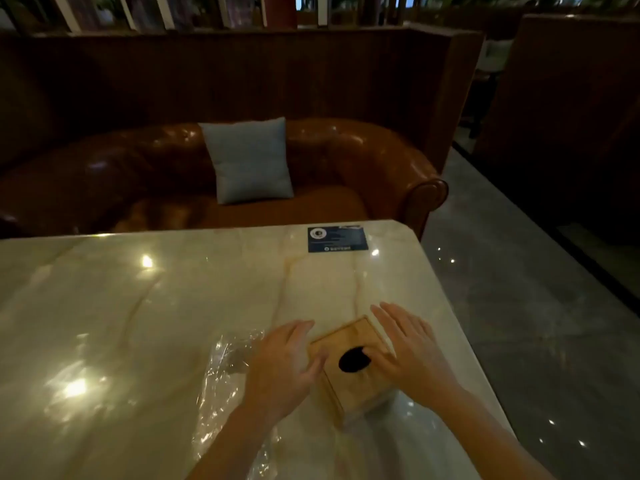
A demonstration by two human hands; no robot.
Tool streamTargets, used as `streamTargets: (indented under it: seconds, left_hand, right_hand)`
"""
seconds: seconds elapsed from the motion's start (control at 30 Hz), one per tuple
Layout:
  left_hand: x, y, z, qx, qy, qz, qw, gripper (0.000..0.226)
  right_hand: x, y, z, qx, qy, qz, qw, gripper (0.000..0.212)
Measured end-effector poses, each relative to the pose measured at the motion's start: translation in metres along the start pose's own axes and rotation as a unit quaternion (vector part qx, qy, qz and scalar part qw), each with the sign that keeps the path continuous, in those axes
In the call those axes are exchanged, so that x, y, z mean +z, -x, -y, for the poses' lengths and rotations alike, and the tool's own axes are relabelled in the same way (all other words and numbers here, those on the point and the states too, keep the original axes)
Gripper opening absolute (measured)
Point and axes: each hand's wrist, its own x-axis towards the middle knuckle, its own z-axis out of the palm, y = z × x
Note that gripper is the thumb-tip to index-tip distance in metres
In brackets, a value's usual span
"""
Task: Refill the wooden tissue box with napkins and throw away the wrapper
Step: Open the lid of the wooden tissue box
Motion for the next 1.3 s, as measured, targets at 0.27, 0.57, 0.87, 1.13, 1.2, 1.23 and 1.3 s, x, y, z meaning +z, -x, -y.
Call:
streamTargets:
  seconds: [0.27, 0.57, 0.87, 1.13, 1.2, 1.23, 1.3]
  left_hand:
    - [0.035, 0.019, 0.001, 0.025, -0.011, 0.064, 0.998, 0.056]
    - [0.054, 0.023, -0.006, 0.072, -0.089, 0.163, 0.98, 0.087]
    - [0.046, 0.009, -0.002, 0.111, -0.117, 0.202, 0.966, 0.078]
    - [0.015, -0.027, -0.004, 0.096, -0.03, 0.273, 0.957, 0.064]
    - [0.002, -0.04, -0.006, 0.044, 0.028, 0.309, 0.949, 0.053]
    - [-0.003, -0.046, -0.006, 0.018, 0.068, 0.325, 0.943, 0.047]
    - [-0.01, -0.056, -0.006, -0.021, 0.145, 0.36, 0.921, 0.04]
  right_hand:
    - [0.029, 0.033, -0.011, -0.034, 0.017, 0.105, 0.994, 0.05]
    - [0.023, 0.027, -0.015, -0.094, 0.072, 0.143, 0.983, 0.051]
    - [0.019, 0.011, -0.021, -0.168, 0.084, 0.179, 0.966, 0.049]
    - [0.006, -0.025, -0.022, -0.094, -0.024, 0.357, 0.929, 0.057]
    - [-0.002, -0.043, -0.02, -0.073, -0.089, 0.394, 0.912, 0.052]
    - [-0.005, -0.052, -0.018, -0.06, -0.122, 0.417, 0.899, 0.049]
    - [-0.011, -0.068, -0.017, -0.02, -0.166, 0.463, 0.87, 0.046]
